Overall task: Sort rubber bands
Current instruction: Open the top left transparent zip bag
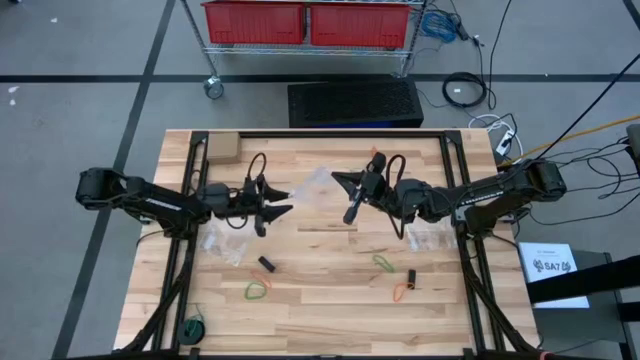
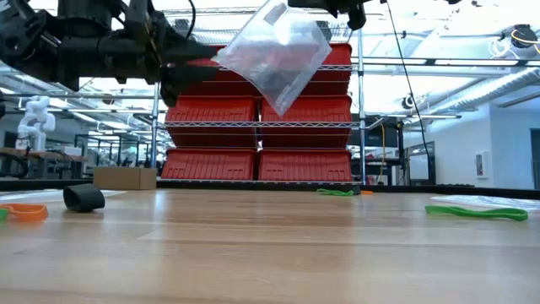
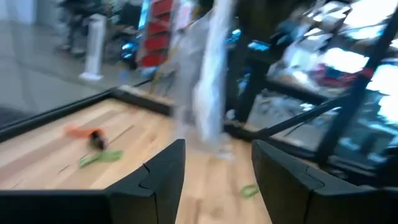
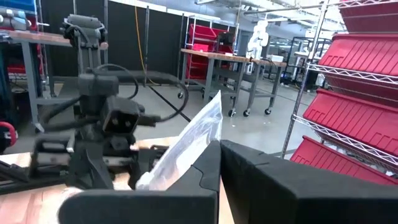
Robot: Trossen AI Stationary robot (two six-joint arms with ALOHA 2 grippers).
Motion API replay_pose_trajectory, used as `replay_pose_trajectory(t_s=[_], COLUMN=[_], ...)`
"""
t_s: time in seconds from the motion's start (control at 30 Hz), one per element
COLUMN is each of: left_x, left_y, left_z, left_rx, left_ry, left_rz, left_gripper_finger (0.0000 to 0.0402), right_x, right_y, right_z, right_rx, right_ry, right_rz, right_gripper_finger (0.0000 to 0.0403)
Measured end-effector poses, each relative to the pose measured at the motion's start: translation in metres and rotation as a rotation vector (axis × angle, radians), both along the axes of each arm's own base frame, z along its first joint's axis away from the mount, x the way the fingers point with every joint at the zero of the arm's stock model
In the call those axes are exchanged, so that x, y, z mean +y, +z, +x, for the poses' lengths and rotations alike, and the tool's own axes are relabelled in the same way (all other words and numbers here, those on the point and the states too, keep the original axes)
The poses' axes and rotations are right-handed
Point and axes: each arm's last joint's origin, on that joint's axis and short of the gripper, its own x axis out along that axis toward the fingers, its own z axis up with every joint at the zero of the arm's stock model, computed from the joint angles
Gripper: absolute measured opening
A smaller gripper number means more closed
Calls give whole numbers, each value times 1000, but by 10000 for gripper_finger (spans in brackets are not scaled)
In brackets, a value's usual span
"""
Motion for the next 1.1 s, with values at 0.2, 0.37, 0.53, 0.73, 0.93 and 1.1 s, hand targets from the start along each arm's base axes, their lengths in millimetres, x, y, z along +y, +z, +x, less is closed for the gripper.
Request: replay_pose_trajectory(t_s=[0.2, 0.37, 0.53, 0.73, 0.93, 1.1], left_x=[1, 1, 0, 0, 0, 0], left_y=[-3, -1, 3, 3, 3, 3], left_z=[0, 0, 0, 0, 0, 0], left_rx=[29, 15, -33, -35, -33, -34], left_ry=[40, 39, 13, 3, 3, 3], left_rz=[-5, -6, -1, -1, 0, 0], left_gripper_finger=[190, 190, 190, 190, 190, 190], right_x=[1, 2, 2, 2, 2, 2], right_y=[1, 2, 3, 3, 3, 3], right_z=[0, 0, 0, 0, 0, 0], right_rx=[-11, -17, -21, -20, -21, -28], right_ry=[2, 5, 5, 5, 5, 5], right_rz=[-8, -12, -15, -16, -16, -15], right_gripper_finger=[0, 0, 0, 0, 0, 0])
